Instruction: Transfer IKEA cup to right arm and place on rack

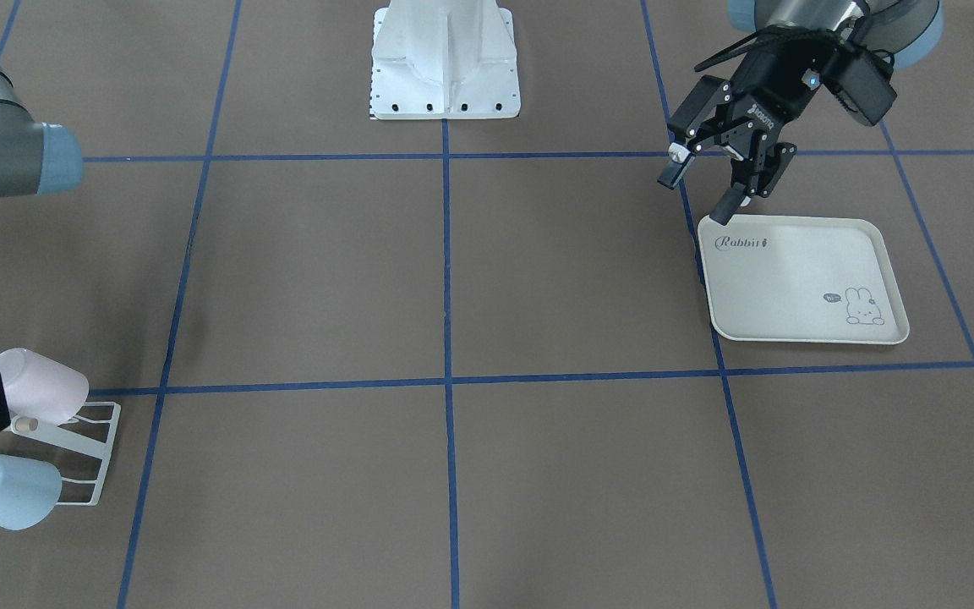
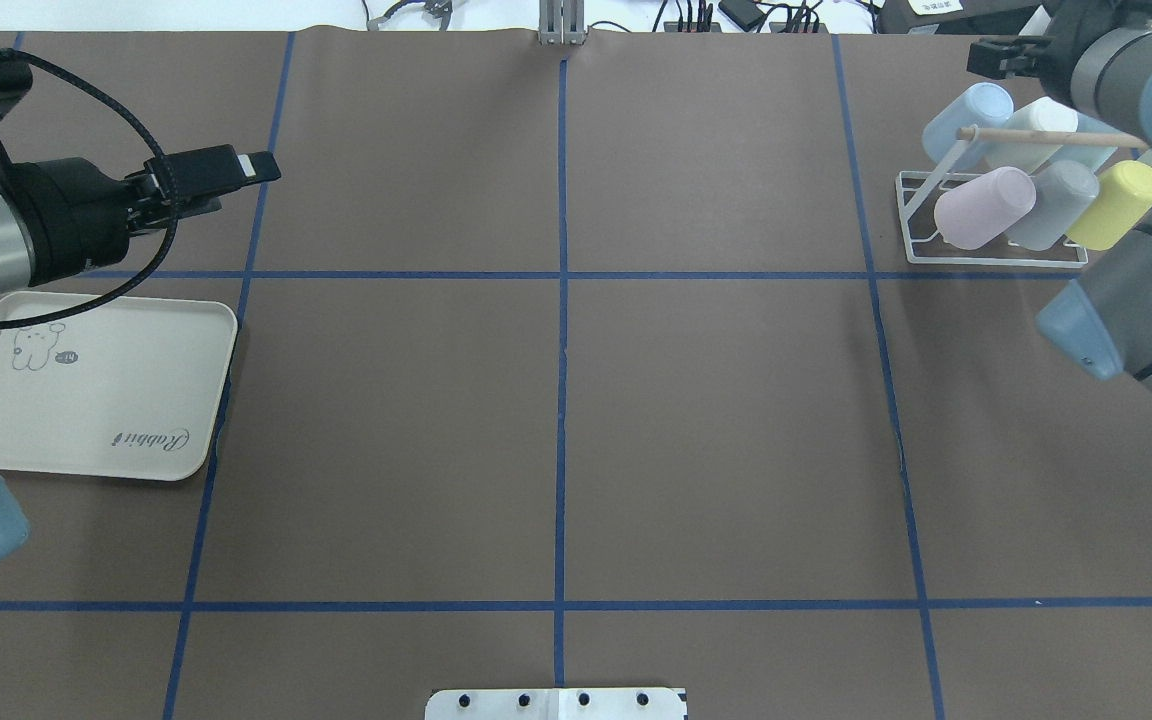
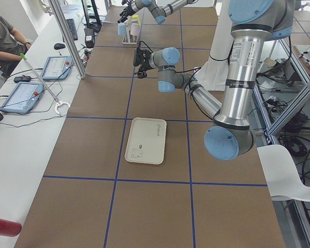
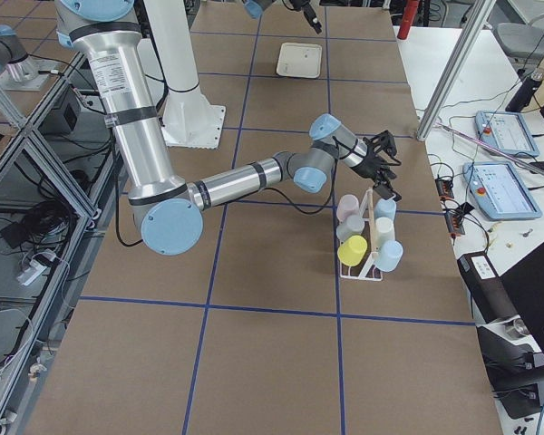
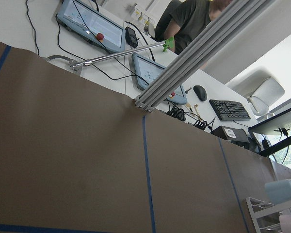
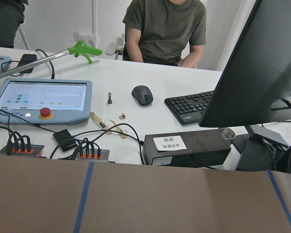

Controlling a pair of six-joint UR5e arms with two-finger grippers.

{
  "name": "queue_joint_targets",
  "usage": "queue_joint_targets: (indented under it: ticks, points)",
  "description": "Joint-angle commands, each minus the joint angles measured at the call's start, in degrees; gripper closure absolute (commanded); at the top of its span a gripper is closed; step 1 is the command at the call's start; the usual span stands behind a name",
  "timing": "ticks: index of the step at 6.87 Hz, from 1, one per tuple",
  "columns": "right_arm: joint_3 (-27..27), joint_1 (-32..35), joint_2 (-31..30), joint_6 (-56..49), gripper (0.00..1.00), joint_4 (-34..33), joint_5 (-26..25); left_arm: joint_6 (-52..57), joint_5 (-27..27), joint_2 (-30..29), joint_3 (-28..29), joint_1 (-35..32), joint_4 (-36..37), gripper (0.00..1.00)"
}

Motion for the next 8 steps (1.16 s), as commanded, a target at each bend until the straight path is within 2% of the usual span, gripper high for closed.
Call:
queue_joint_targets:
  ticks: [1, 3, 5, 6, 8]
  points:
    - [8.75, 8.81, -2.01, -6.99, 0.0, -10.93, 13.21, 6.57, -6.18, 2.0, -0.5, -5.31, 2.07, 0.0]
    - [9.66, 18.05, -3.32, -19.34, 0.0, -19.79, 28.43, 21.65, -13.99, 6.83, -0.07, -13.81, 2.78, 0.0]
    - [9.4, 23.16, -2.8, -37.34, 0.0, -33.13, 32.17, 38.0, -19.9, 7.38, 0.98, -21.39, 9.87, 0.0]
    - [9.05, 25.1, -3.06, -42.91, 0.0, -37.21, 35.41, 45.21, -23.15, 7.81, 3.51, -24.64, 11.39, 0.0]
    - [8.95, 27.92, -5.33, -45.59, 0.0, -41.8, 45.15, 63.74, -34.36, 8.87, 14.2, -34.73, 11.32, 0.0]
